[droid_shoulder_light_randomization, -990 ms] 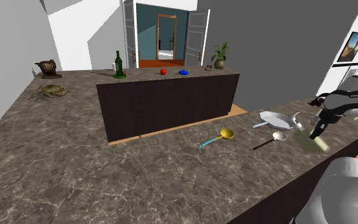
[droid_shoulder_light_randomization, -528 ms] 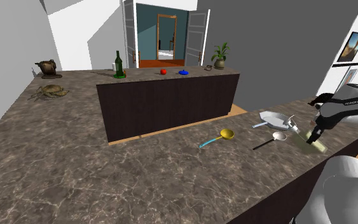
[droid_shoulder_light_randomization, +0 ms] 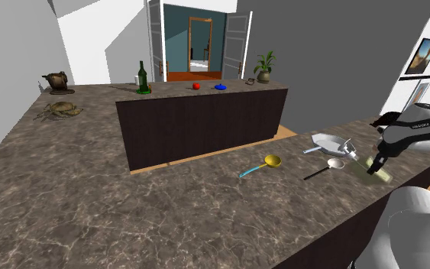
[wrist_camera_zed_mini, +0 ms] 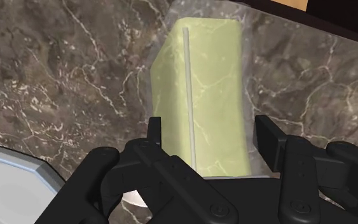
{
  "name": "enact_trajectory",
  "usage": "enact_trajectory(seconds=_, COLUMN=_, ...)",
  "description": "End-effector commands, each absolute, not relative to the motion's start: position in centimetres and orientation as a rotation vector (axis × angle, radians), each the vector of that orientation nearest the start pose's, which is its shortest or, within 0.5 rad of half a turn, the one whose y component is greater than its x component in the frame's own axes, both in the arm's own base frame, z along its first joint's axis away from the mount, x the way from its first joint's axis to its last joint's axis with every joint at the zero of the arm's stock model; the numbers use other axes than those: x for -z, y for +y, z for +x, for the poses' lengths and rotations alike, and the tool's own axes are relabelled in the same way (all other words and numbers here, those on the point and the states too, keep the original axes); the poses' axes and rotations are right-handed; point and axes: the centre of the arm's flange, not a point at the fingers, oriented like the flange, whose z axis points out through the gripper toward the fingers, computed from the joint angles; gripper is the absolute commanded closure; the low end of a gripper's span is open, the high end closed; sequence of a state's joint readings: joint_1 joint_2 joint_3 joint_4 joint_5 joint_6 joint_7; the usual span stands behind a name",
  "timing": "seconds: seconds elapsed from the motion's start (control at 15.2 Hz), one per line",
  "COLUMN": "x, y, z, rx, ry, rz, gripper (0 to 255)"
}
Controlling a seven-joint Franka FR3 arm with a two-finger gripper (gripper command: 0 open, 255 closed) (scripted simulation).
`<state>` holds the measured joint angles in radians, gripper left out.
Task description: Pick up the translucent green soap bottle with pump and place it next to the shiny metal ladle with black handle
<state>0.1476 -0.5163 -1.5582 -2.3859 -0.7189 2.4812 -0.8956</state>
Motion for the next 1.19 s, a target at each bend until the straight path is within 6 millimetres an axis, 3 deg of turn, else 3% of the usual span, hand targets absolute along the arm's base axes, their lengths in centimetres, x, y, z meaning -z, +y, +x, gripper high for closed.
enact_trajectory(seconds=0.0, x=-32.9, y=-49.3, z=8.3, rx=0.198, ry=0.028, rz=-3.321, gripper=0)
enact_trajectory(seconds=0.33, x=-32.8, y=-49.4, z=8.2, rx=0.198, ry=0.028, rz=-3.321, gripper=0)
enact_trajectory(seconds=0.59, x=-37.7, y=-48.5, z=7.6, rx=0.198, ry=0.028, rz=-3.321, gripper=0)
enact_trajectory(seconds=1.12, x=-37.7, y=-48.5, z=7.6, rx=0.198, ry=0.028, rz=-3.321, gripper=0)
